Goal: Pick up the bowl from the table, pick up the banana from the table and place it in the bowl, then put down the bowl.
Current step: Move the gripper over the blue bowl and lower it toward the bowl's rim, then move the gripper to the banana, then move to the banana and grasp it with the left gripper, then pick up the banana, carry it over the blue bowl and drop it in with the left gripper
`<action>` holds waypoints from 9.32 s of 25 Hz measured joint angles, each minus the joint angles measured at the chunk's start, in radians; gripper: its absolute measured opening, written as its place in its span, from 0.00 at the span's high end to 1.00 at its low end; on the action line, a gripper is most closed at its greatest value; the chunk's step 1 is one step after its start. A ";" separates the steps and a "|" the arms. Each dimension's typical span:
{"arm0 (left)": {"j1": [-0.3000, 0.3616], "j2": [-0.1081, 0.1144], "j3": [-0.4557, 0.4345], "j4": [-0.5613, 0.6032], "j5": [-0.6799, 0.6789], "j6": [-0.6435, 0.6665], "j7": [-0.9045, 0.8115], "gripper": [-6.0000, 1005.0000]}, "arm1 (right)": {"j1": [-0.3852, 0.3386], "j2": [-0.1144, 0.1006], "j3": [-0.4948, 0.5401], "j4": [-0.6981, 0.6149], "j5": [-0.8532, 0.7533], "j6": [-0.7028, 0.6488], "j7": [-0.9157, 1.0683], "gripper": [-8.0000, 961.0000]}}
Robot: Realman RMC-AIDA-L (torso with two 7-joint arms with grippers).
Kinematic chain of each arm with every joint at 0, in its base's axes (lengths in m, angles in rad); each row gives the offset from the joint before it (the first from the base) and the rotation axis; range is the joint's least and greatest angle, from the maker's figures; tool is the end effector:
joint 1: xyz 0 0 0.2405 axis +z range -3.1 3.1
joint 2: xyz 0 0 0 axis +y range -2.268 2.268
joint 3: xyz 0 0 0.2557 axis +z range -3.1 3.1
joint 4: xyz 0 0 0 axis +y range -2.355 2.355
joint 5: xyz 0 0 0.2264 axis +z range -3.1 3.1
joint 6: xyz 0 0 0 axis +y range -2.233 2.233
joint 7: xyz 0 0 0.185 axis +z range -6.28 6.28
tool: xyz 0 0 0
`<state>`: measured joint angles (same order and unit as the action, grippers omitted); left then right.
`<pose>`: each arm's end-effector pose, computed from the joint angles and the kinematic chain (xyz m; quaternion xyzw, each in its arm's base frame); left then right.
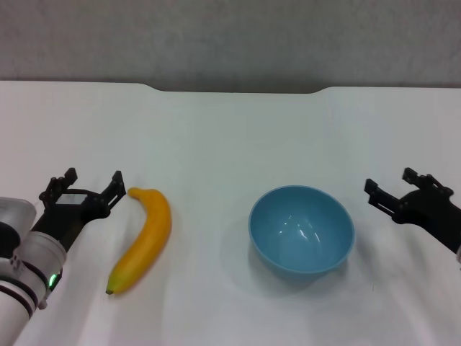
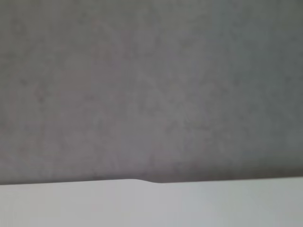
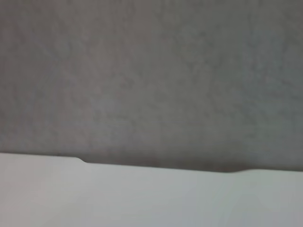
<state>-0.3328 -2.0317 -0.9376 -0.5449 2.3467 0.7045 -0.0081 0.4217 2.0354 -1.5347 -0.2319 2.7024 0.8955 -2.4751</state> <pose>-0.3238 0.3891 -0.0708 -0.7269 -0.3236 -0.2354 0.5580 0.3485 0.3842 -0.0580 -0.7984 0.3121 0.2429 0.4541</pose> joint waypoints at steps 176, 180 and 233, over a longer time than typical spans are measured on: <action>-0.030 -0.010 -0.359 -0.445 0.122 -1.141 0.372 0.12 | -0.083 -0.017 0.042 -0.847 -1.641 -0.232 1.780 0.96; -0.030 -0.009 -0.358 -0.443 0.121 -1.149 0.372 0.13 | -0.084 -0.017 0.042 -0.847 -1.641 -0.236 1.780 0.96; 0.002 0.000 -0.439 -0.819 -0.044 -1.112 0.376 0.49 | 0.185 -0.018 0.021 -0.473 -1.541 -0.237 1.705 0.96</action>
<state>-0.3311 -2.0316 -1.3765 -1.3636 2.3027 -0.4080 0.3677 0.6070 2.0170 -1.5133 -0.7047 1.1616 0.6587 -0.7699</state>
